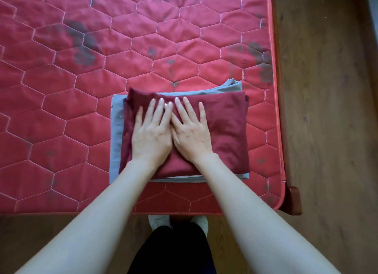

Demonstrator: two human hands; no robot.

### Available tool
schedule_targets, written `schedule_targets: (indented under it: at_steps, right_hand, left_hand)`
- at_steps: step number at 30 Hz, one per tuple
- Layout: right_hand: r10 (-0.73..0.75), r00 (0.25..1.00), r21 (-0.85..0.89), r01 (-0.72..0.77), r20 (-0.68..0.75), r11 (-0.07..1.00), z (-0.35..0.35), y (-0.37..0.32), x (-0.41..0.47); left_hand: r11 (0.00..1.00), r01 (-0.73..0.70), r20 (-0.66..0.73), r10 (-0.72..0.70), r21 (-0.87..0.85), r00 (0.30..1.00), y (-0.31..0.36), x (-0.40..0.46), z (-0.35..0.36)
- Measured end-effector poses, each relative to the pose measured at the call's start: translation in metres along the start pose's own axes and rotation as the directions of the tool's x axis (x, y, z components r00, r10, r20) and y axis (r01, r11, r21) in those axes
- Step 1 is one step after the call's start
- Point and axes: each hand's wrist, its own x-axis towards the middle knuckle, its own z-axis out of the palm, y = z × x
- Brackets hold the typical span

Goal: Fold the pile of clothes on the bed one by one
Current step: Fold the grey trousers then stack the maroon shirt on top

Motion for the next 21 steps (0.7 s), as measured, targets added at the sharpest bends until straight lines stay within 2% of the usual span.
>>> schedule_targets:
  at_steps: [2,4,7,11,17,21]
  right_hand:
    - [0.060,0.997,0.009,-0.060,-0.037,0.998,0.005,0.019,-0.002]
    - [0.193,0.979,0.053,-0.189,-0.065,0.980,0.009,0.045,-0.014]
    - [0.310,0.951,0.082,-0.308,-0.008,0.948,0.013,0.077,-0.038]
    - [0.306,0.951,0.181,-0.310,0.047,0.933,0.017,0.083,-0.044]
    - [0.300,0.945,0.224,-0.323,0.132,0.919,0.020,0.086,-0.034]
    - [0.343,0.938,0.388,-0.332,0.042,0.860,0.012,0.083,-0.042]
  left_hand:
    - [0.996,0.083,0.012,-0.084,0.019,0.996,-0.021,-0.006,0.012]
    - [0.993,0.120,0.007,-0.120,0.012,0.993,-0.028,-0.009,0.017]
    - [0.992,0.123,-0.001,-0.123,-0.011,0.992,-0.024,-0.011,0.018]
    - [0.990,0.135,0.016,-0.134,-0.045,0.991,-0.028,-0.012,0.020]
    - [0.985,0.161,0.105,-0.154,-0.061,0.982,-0.030,-0.003,0.022]
    - [0.979,0.184,0.093,-0.176,-0.084,0.980,-0.030,-0.011,0.014]
